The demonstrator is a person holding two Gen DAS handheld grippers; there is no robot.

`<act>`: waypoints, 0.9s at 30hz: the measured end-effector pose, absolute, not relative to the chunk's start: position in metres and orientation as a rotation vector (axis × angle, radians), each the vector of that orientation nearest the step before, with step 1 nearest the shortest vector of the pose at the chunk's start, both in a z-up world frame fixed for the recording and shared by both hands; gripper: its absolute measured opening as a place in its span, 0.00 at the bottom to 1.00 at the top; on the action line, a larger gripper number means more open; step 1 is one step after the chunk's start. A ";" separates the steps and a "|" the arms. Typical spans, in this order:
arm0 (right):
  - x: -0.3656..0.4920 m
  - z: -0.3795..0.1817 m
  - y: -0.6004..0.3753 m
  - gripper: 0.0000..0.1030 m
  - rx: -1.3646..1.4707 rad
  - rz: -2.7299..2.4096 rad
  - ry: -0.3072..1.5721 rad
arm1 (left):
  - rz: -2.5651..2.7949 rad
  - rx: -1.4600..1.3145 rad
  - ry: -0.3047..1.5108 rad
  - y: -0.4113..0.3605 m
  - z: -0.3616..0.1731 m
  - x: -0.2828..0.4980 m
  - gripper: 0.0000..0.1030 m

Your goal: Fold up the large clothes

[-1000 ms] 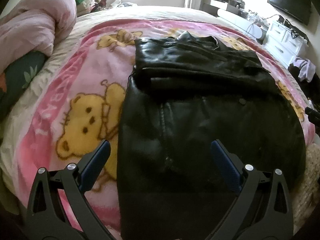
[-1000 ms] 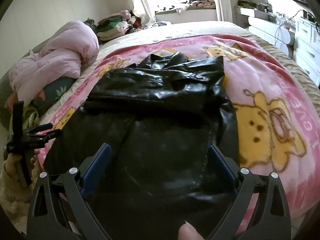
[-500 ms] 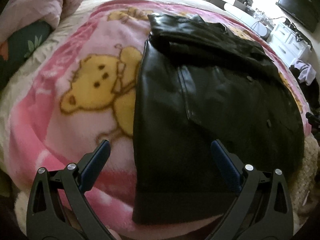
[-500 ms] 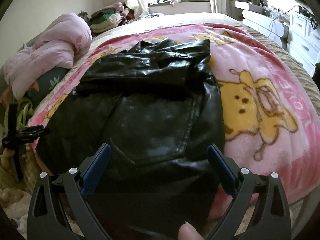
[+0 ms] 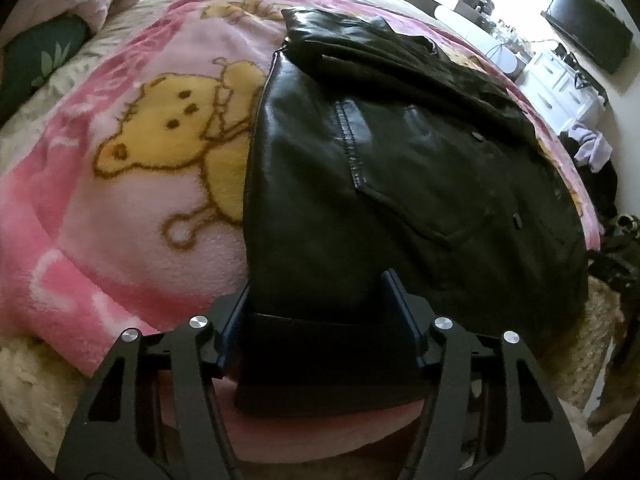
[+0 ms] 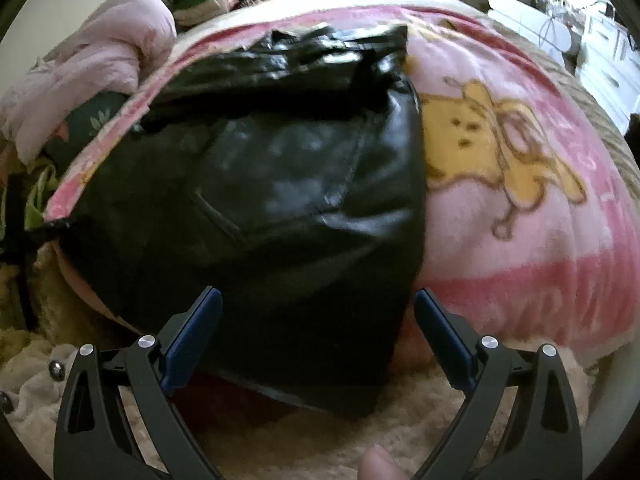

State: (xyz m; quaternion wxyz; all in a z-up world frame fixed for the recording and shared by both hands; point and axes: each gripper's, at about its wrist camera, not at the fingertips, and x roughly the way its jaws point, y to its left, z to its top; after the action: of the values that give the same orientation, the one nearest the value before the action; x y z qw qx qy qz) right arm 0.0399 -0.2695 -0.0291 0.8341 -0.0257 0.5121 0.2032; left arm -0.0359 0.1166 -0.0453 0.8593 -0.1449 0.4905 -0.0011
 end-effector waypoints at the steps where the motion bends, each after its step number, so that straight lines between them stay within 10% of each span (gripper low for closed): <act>1: 0.040 -0.031 -0.271 0.93 -0.052 0.432 1.096 | -0.006 -0.306 1.036 0.118 -0.047 -0.036 0.52; 7: 0.046 -0.056 -0.271 0.80 -0.053 0.447 1.177 | 0.005 -0.272 1.040 0.114 -0.047 -0.035 0.44; 12: 0.033 -0.046 -0.275 0.19 -0.027 0.501 1.094 | -0.006 -0.284 1.002 0.115 -0.040 -0.043 0.16; 27: 0.043 0.074 -0.323 0.09 0.392 0.686 0.684 | -0.124 -0.403 0.726 0.142 0.071 -0.037 0.06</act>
State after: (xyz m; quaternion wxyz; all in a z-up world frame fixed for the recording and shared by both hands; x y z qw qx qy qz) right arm 0.0429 -0.3230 0.0736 0.8667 0.1870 0.3264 0.3276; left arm -0.0369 0.1424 0.0713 0.9132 -0.1956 0.3524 -0.0603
